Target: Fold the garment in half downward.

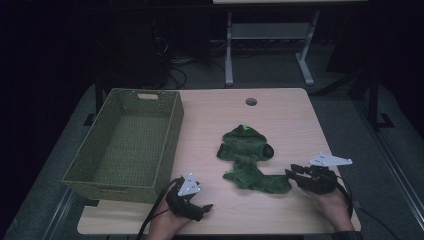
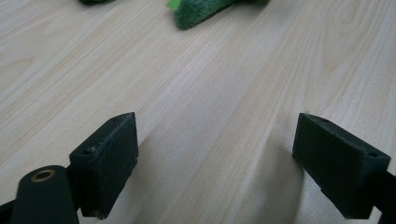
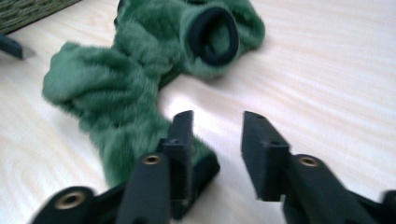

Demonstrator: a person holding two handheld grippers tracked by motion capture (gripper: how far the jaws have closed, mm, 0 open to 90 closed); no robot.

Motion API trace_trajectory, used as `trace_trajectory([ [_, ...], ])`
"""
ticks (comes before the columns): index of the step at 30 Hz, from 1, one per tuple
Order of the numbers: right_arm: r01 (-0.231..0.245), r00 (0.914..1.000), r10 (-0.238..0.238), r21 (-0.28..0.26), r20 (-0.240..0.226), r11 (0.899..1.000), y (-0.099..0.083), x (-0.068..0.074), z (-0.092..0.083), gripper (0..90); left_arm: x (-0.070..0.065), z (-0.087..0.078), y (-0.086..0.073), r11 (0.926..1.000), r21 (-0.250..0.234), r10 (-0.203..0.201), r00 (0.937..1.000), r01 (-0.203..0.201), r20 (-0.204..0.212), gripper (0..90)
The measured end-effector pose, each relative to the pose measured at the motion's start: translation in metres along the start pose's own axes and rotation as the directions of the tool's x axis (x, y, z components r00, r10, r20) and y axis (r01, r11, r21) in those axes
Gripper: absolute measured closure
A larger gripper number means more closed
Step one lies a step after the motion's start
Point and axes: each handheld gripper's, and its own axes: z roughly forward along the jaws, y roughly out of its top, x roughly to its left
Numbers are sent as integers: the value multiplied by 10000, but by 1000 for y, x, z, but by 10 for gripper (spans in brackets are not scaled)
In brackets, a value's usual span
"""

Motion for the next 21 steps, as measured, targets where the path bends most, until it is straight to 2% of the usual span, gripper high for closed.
trace_trajectory([
  [3,-146,9998,153,494,-141,9987,-14,-5,-6,544,0,0,0,10000,1,-3,10000,3,3,135],
  [9,-214,9993,228,483,-289,9986,-31,-7,-16,556,0,0,0,10000,1,48,10000,-48,-7,134],
  [14,-130,9974,164,487,-700,9987,-47,-4,-22,587,0,1,1,10000,-5,65,10000,-65,-14,133],
  [21,242,9928,-165,634,-1184,9977,-47,2,-15,612,0,1,1,10000,-12,47,10000,-47,-20,133],
])
